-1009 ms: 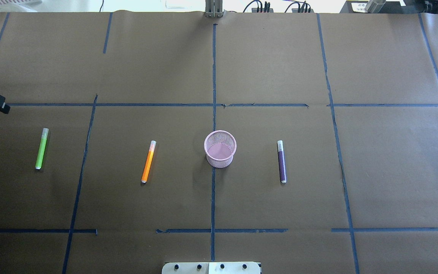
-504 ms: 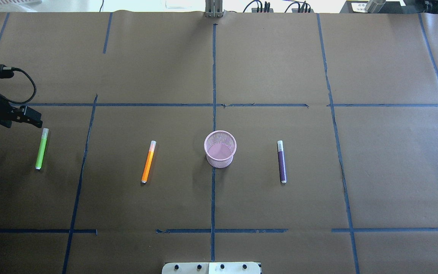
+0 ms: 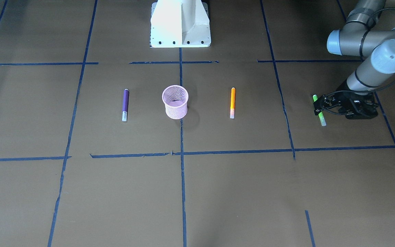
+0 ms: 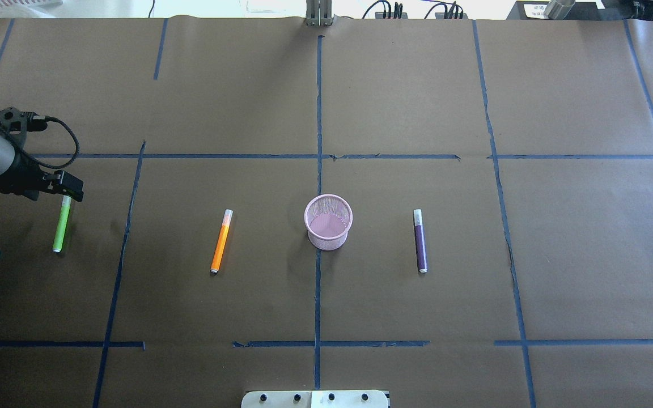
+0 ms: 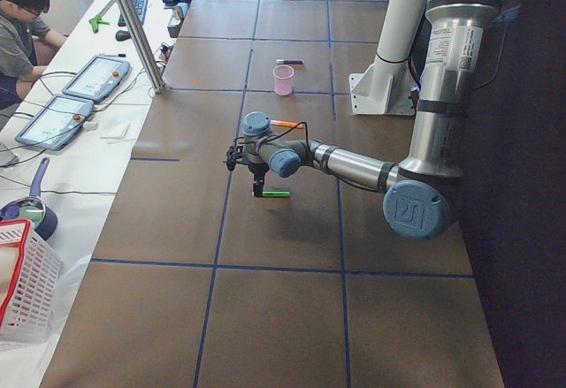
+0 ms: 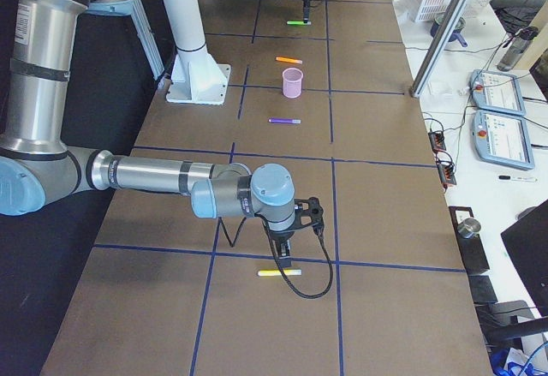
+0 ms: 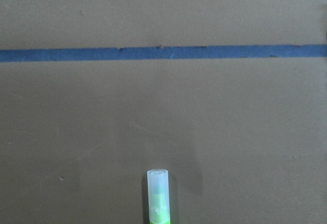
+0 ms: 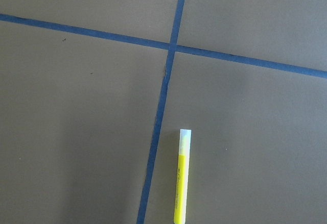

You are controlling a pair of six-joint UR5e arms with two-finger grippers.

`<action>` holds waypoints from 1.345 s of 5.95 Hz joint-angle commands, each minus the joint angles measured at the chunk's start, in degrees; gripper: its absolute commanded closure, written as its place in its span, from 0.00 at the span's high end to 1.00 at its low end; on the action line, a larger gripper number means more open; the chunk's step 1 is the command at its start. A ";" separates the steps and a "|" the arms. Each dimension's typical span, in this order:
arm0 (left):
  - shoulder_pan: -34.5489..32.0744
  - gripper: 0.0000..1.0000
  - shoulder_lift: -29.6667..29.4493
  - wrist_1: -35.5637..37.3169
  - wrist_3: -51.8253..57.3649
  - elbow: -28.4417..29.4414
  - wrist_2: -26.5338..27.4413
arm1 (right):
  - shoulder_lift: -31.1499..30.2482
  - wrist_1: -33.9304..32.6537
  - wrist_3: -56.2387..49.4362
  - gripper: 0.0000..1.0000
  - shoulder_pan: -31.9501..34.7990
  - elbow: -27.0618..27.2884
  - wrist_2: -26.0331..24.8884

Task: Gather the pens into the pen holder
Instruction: 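Lower the left gripper over the green marker and close on it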

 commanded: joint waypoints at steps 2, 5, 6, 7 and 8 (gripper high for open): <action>0.19 0.85 0.28 -0.14 0.04 0.49 0.18 | 0.00 0.00 -0.06 1.00 0.00 -0.01 0.04; 0.27 0.84 0.29 -0.14 -0.04 2.42 0.18 | 0.00 0.09 -0.06 1.00 0.00 -0.10 -0.05; 0.27 0.82 0.29 -0.22 -0.13 2.43 0.18 | 0.00 0.00 -0.15 1.00 0.00 -0.10 -0.05; 0.27 0.75 0.20 -0.22 -0.22 2.51 0.18 | 0.00 0.09 -0.15 1.00 0.00 -0.10 -0.05; 0.27 0.72 0.11 -0.14 -0.31 2.34 0.01 | 0.00 0.09 -0.24 1.00 0.00 -0.10 -0.05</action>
